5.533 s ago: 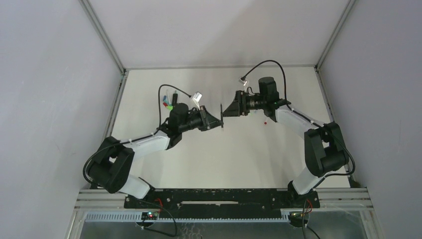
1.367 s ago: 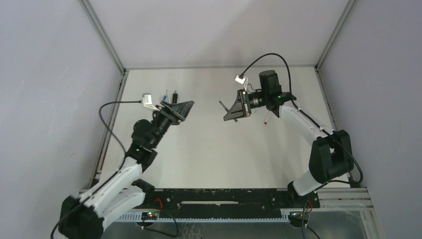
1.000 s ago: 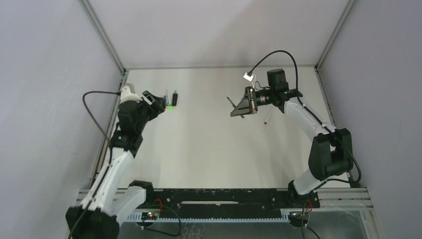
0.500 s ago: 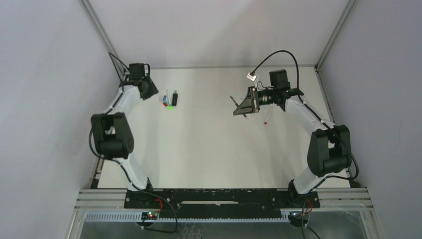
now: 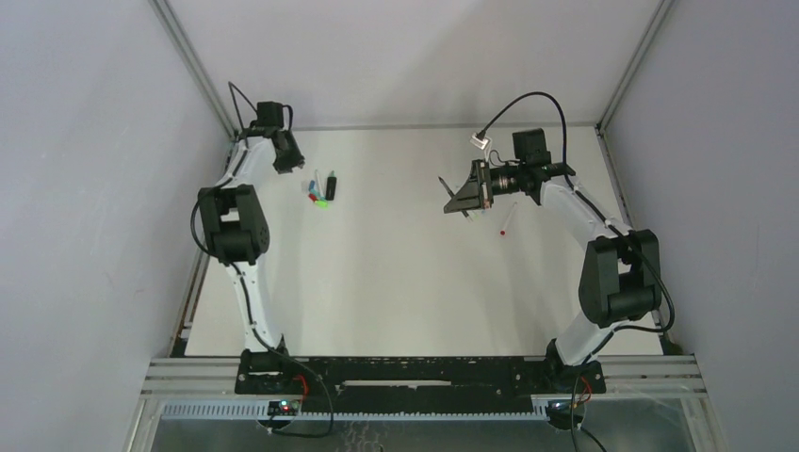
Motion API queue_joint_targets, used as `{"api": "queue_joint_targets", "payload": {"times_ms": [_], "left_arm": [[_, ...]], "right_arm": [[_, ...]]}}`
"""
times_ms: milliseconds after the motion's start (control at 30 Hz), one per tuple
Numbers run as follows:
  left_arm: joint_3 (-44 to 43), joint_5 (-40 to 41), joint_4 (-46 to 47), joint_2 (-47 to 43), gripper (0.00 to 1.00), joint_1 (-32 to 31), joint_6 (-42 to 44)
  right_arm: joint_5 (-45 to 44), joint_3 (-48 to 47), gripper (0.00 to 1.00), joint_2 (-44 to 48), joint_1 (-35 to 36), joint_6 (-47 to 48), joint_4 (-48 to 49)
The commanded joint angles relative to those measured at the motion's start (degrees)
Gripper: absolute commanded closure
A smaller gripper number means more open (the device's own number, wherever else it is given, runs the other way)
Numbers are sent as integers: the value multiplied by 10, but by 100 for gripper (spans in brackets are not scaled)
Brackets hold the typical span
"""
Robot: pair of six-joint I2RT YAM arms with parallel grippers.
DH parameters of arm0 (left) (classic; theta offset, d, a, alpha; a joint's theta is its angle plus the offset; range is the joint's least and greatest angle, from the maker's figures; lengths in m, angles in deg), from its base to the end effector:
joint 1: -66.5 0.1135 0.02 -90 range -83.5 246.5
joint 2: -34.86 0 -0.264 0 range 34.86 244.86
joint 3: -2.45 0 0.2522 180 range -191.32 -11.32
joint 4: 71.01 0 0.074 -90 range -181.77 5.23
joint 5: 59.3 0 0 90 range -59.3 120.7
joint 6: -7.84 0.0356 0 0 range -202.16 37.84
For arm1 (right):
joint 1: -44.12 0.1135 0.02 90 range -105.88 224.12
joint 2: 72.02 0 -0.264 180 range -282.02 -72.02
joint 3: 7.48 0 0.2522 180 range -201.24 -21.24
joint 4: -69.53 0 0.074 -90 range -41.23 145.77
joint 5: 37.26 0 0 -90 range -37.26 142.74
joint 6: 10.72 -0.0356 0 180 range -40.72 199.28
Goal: Insert the pens into the pen caps
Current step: Move the pen cap to the center of the board.
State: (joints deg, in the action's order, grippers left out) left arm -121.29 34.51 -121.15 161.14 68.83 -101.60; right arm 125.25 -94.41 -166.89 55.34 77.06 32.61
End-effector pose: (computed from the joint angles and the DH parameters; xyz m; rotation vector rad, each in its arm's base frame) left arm 0.4941 0.0225 0.2280 -0.4972 2.4377 -0.0432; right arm 0.3389 0.1018 0.2820 -0.7778 1.9793 1.5806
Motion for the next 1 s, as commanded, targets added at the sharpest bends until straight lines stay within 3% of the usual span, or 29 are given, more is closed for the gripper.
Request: {"api": "queue_joint_targets", "payload": {"times_ms": [0,567,967], "left_arm": [[-41,-16,-39,37,63,2,10],[-114,-17,-108,105,64,3,-4],[-167,-8,-175,151,75,3,-12]], "right_arm": [[11,-23,100,-4,-6,5,1],[13,-23,100,2,-13,3,0],[16,-24,100,6,-18,0,0]]}}
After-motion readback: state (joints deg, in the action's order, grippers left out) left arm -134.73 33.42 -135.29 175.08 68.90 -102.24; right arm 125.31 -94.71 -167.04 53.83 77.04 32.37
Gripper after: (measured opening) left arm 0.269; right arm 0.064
